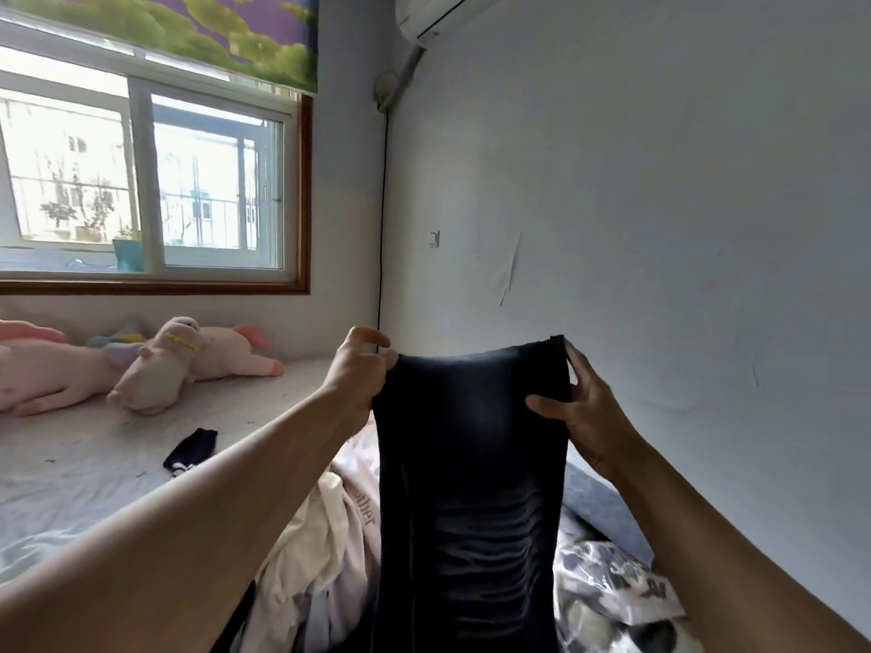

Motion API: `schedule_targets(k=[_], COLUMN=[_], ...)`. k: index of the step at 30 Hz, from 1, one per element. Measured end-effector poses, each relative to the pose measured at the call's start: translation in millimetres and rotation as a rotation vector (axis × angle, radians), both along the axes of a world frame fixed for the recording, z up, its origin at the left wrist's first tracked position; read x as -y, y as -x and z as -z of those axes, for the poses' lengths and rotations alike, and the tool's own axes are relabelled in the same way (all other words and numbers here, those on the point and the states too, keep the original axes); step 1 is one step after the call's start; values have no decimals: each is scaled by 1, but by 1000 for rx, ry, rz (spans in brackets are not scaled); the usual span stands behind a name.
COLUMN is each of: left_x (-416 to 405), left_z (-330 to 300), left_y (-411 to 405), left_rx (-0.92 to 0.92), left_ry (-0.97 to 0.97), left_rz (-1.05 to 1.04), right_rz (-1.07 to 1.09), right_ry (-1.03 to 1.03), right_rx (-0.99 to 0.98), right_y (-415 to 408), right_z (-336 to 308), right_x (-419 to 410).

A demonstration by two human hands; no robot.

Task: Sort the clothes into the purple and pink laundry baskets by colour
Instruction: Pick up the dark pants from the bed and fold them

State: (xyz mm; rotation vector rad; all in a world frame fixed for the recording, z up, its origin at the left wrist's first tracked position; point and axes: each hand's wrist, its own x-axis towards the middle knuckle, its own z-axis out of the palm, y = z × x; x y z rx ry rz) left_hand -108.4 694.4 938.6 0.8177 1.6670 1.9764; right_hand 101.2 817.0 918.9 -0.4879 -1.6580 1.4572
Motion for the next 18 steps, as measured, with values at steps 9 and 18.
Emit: schedule_targets(k=[9,18], left_x=[4,2], left_z=[10,0], left_y=[-22,-9], left_rx=[-575,-780], left_ry=[259,462], left_rz=[118,-225], right_rz=[210,530], right_ry=[61,-522], right_rx=[-148,394], right_y=[4,3], right_z=[-10,-13], right_x=[1,3])
